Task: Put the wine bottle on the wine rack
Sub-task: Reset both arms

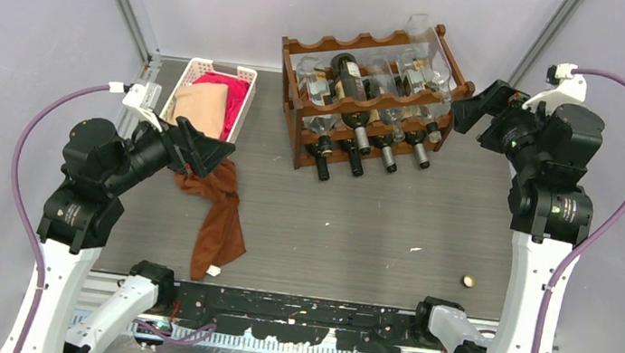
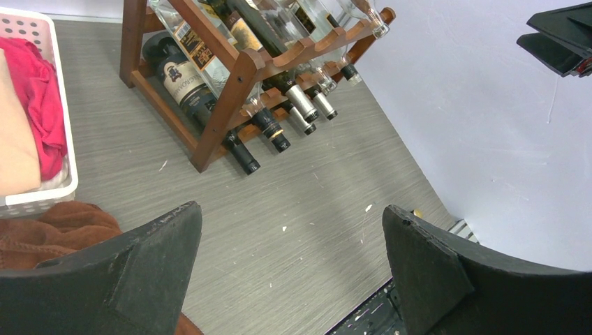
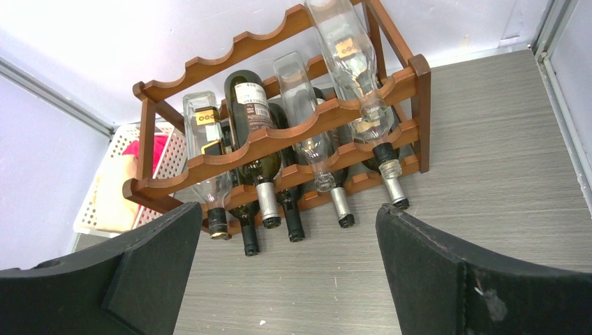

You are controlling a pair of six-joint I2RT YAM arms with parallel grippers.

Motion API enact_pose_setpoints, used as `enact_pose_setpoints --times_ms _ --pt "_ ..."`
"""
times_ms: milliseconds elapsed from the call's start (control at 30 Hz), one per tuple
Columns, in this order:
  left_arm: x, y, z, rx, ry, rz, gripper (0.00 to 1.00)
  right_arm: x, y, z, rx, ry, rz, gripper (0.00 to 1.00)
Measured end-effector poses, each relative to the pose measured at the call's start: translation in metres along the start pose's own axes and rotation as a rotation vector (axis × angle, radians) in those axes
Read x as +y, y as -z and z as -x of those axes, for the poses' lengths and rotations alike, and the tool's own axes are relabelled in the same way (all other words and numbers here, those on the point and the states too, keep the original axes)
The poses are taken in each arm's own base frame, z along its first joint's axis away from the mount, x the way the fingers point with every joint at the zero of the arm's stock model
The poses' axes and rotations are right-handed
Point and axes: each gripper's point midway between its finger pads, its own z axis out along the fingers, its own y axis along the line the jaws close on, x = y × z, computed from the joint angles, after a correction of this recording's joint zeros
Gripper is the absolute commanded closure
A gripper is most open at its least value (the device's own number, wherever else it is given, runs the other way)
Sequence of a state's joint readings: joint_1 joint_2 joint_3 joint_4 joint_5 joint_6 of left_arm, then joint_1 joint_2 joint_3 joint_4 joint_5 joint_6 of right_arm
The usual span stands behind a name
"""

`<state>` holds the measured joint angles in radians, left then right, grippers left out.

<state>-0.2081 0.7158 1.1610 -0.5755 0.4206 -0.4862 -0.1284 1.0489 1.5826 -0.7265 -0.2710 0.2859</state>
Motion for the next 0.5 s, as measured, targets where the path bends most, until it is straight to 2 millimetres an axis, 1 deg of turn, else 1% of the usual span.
enact_pose_setpoints --times_ms 500 --pt "-0.0006 0.0001 0.0009 -0.001 -0.002 -0.001 0.0 0.0007 0.0007 0.0057 -0.022 0.0 -0.002 0.0"
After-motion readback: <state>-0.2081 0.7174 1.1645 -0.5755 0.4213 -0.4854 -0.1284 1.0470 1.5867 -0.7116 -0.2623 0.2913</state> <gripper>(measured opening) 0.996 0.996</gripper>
